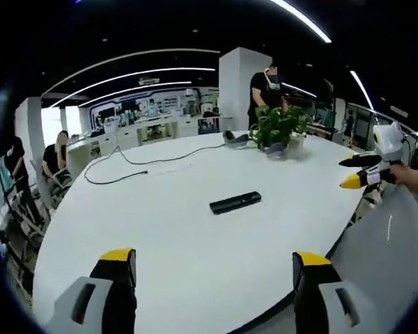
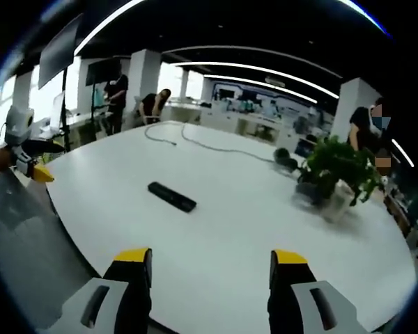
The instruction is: Press the specified remote control buttons in sequence, fully releasing each button before pressing the next.
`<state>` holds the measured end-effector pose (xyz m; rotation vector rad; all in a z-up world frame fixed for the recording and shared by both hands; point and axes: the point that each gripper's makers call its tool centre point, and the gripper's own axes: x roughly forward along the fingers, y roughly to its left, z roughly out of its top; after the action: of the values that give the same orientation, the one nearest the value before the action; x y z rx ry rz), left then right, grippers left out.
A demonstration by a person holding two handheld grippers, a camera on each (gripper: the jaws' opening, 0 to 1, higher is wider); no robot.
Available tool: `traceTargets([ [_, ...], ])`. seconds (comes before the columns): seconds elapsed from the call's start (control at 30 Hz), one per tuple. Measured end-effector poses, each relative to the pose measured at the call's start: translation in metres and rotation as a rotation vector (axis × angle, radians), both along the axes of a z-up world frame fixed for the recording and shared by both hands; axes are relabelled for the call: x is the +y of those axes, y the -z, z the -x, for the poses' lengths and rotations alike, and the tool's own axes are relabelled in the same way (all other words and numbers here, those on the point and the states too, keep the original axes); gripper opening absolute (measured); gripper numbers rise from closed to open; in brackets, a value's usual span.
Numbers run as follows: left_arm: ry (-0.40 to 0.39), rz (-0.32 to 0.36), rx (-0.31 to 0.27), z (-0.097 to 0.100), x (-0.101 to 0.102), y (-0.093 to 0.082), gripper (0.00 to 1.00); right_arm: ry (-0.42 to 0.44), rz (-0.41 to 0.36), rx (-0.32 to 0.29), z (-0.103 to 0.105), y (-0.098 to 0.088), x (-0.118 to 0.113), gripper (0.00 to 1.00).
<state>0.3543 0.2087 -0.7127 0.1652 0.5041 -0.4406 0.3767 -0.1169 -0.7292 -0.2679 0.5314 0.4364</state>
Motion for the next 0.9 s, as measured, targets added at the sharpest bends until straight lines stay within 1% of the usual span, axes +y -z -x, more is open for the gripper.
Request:
traceTargets([
  [0.03, 0.015, 0.003, -0.006, -0.004, -0.004, -0.006, 1.0, -0.005, -0.009, 0.004, 0.0, 0.0, 0.002, 0.66],
  [0.1, 0.045, 0.027, -0.046, -0.018, -0.015, -0.025, 1.0, -0.009, -0.02, 0.018, 0.001, 0.002, 0.003, 0.65],
  [0.13, 0.057, 0.032, -0.053, -0.026, -0.02, -0.03, 1.0, -0.009, -0.024, 0.021, 0.001, 0.003, 0.003, 0.65],
  [0.2, 0.083, 0.034, -0.059, -0.035, -0.026, -0.033, 1.0, -0.003, -0.035, 0.026, 0.001, 0.003, 0.002, 0.65],
  [0.23, 0.093, 0.028, -0.057, -0.042, -0.029, -0.031, 1.0, 0.004, -0.037, 0.025, 0.001, 0.003, 0.001, 0.65],
  [0.3, 0.112, 0.022, -0.015, -0.051, -0.036, -0.021, 1.0, 0.018, -0.038, 0.023, 0.0, 0.003, -0.001, 0.64],
  [0.37, 0.116, 0.04, 0.001, -0.059, -0.042, -0.015, 1.0, 0.029, -0.038, 0.027, 0.0, 0.003, -0.004, 0.63],
  [0.47, 0.135, 0.091, 0.033, -0.068, -0.056, -0.004, 1.0, 0.038, -0.034, 0.033, 0.0, 0.005, -0.006, 0.63],
  [0.57, 0.15, 0.101, 0.047, -0.073, -0.063, 0.006, 0.97, 0.033, -0.025, 0.046, 0.001, 0.007, -0.005, 0.62],
  [0.6, 0.153, 0.13, 0.022, -0.077, -0.066, 0.005, 0.95, 0.027, -0.019, 0.054, 0.001, 0.009, -0.004, 0.63],
  [0.63, 0.143, 0.215, 0.028, -0.079, -0.072, 0.004, 0.95, 0.015, -0.015, 0.061, 0.002, 0.011, -0.003, 0.63],
  [0.67, 0.138, 0.261, 0.059, -0.08, -0.076, 0.006, 0.98, 0.005, -0.018, 0.065, 0.003, 0.011, -0.001, 0.62],
  [0.7, 0.133, 0.278, 0.085, -0.082, -0.075, 0.012, 0.99, -0.003, -0.02, 0.068, 0.003, 0.012, 0.001, 0.62],
  [0.73, 0.144, 0.265, 0.105, -0.083, -0.075, 0.018, 0.99, -0.014, -0.017, 0.073, 0.004, 0.013, 0.003, 0.62],
  [0.77, 0.145, 0.266, 0.125, -0.084, -0.075, 0.023, 0.99, -0.019, -0.013, 0.077, 0.004, 0.014, 0.004, 0.62],
  [0.83, 0.141, 0.256, 0.123, -0.089, -0.074, 0.028, 0.99, -0.023, -0.001, 0.085, 0.005, 0.016, 0.004, 0.62],
  [0.9, 0.133, 0.251, 0.134, -0.095, -0.072, 0.034, 0.99, -0.019, 0.001, 0.086, 0.005, 0.016, 0.003, 0.61],
])
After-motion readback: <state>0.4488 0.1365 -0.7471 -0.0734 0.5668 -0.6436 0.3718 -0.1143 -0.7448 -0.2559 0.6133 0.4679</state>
